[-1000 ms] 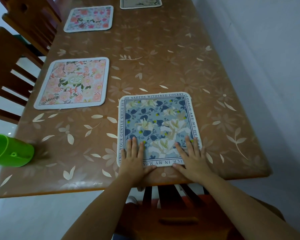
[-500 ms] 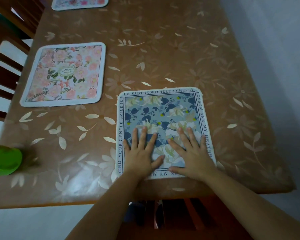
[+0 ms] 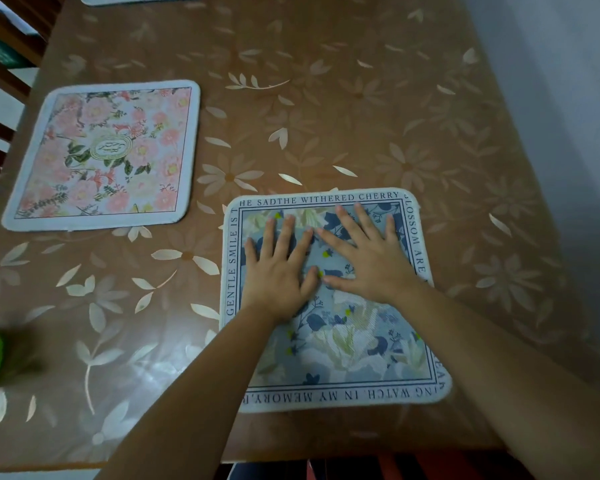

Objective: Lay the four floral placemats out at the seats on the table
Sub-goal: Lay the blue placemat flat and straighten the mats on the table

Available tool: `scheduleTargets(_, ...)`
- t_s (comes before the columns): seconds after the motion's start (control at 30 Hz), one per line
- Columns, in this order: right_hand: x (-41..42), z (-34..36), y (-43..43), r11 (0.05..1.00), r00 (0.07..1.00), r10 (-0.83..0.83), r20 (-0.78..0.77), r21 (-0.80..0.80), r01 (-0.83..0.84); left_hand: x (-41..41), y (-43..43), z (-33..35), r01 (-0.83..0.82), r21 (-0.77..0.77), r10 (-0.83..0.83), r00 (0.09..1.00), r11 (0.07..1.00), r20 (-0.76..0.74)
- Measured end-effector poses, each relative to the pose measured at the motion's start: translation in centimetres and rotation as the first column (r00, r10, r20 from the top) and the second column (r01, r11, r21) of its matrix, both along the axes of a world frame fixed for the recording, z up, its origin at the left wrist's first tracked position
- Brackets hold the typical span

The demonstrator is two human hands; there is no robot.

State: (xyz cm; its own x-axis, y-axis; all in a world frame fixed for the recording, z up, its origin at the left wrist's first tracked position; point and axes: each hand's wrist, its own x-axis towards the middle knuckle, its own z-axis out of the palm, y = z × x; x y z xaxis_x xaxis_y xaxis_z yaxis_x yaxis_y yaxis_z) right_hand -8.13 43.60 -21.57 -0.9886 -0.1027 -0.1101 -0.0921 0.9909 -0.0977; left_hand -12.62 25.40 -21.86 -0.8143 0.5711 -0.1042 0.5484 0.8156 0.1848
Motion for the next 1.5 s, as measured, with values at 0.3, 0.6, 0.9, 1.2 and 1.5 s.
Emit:
scheduleTargets(0.3,-2.0,-0.3,0.1,0.995,0.995,-0.089,-0.050,-0.058,0.086,-2.8,2.5,-0.3,-0.180,0.101,0.181,0.984,0.979,-0.004)
scheduleTargets(0.6,0.4,-0.2,-0.8,0.924,0.923,-0.381,-0.053,-0.056,0.378,-0.1,1.3,-0.3,-0.271,0.097,0.270,0.963,0.958,0.020)
scheduleTargets(0.9,5.9,0.1,-2.2,0.927,0.927,-0.372,-0.053,-0.077,0.368,6.0,-1.2,-0.3,-0.242,0.082,0.244,0.970,0.967,-0.005)
scheduleTargets(1.2,10.2,0.6,-4.0,0.910,0.911,-0.412,0.008,-0.049,0.412,9.9,-2.2,0.0,-0.241,0.044,0.240,0.970,0.970,0.022)
scheduleTargets(1.5,12.6,0.9,-6.8,0.887,0.888,-0.457,0.041,-0.048,0.459,12.8,-2.5,0.4,-0.222,0.014,0.222,0.975,0.975,0.035)
